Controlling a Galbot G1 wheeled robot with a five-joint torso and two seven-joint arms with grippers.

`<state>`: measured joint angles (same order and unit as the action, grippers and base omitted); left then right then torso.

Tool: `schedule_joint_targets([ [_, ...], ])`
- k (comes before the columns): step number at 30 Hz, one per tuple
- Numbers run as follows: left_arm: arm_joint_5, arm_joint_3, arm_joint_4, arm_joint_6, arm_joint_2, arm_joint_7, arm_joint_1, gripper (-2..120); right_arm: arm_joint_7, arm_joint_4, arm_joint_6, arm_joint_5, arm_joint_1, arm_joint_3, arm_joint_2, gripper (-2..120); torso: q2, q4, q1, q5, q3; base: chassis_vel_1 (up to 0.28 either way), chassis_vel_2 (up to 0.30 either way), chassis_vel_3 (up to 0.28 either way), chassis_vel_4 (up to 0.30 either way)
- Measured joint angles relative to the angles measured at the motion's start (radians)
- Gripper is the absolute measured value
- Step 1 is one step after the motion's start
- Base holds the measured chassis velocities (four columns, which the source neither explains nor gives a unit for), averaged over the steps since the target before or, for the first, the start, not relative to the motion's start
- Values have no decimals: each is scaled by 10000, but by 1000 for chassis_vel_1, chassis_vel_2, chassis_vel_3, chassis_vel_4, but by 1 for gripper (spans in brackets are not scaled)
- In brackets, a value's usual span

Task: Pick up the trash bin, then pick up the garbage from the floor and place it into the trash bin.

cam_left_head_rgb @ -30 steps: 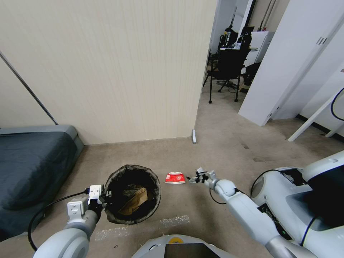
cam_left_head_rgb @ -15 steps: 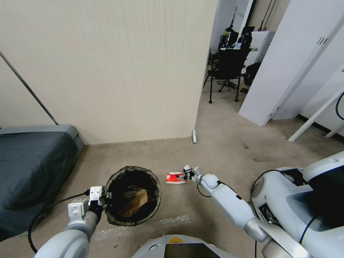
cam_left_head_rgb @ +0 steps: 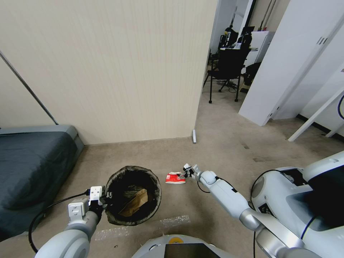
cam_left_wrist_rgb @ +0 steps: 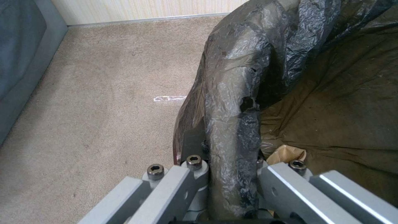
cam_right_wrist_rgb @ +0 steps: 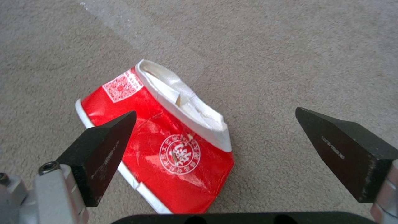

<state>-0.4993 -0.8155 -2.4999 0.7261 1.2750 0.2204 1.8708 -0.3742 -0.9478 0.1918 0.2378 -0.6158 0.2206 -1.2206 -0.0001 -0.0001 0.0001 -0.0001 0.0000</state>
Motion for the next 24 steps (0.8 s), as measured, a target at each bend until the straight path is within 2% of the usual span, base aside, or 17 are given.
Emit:
schedule_joint_targets([
  [24,115,77,0,-13,64,-51,-36,2,-176,2149,-942,-984,560,6,-972,100,0,1,0,0,-1,0,0,0,0],
])
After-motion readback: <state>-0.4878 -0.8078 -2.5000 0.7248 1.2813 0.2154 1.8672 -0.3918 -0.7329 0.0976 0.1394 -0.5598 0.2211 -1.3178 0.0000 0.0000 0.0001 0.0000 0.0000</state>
